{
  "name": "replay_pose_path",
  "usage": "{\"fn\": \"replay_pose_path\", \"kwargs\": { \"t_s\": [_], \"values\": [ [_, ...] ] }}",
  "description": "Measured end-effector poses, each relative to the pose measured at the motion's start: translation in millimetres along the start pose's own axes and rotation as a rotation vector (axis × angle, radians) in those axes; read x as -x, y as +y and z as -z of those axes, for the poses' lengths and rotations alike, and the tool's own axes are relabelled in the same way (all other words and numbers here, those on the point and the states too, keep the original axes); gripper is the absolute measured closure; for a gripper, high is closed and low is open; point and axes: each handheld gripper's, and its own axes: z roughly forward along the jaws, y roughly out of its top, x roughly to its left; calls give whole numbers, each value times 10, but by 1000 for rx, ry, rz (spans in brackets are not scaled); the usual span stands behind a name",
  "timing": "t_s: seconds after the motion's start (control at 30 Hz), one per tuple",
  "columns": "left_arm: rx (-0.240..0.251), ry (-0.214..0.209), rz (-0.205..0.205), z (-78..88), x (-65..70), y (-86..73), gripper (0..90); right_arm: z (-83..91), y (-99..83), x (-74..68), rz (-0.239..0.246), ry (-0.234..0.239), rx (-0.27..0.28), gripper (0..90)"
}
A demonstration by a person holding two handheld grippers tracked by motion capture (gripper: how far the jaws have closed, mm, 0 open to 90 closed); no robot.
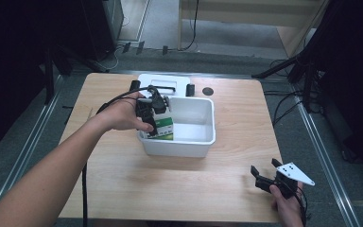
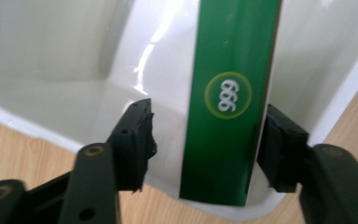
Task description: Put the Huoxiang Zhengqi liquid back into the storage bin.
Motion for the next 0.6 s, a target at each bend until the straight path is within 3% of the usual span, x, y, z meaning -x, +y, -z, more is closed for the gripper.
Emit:
{"fn": "replay_pose_path", "kwargs": {
  "t_s": [0.1,0.23,0.3,0.43,0.6],
  "values": [
    [1,2,35,54,-13,-19,264,-1,0,1,1,-1,0,129],
    [7,-35,71,122,-52,-65,115,0,1,-1,-1,-2,-3,128],
    [9,-23,98,148,-67,-92,20,0,0,-3,-3,0,-3,129],
    [20,11,143,218,-117,-167,0,-1,0,-4,-1,0,-3,129],
    [58,1,173,310,-165,-291,0,-1,1,-3,-1,0,-3,129]
  ]
}}
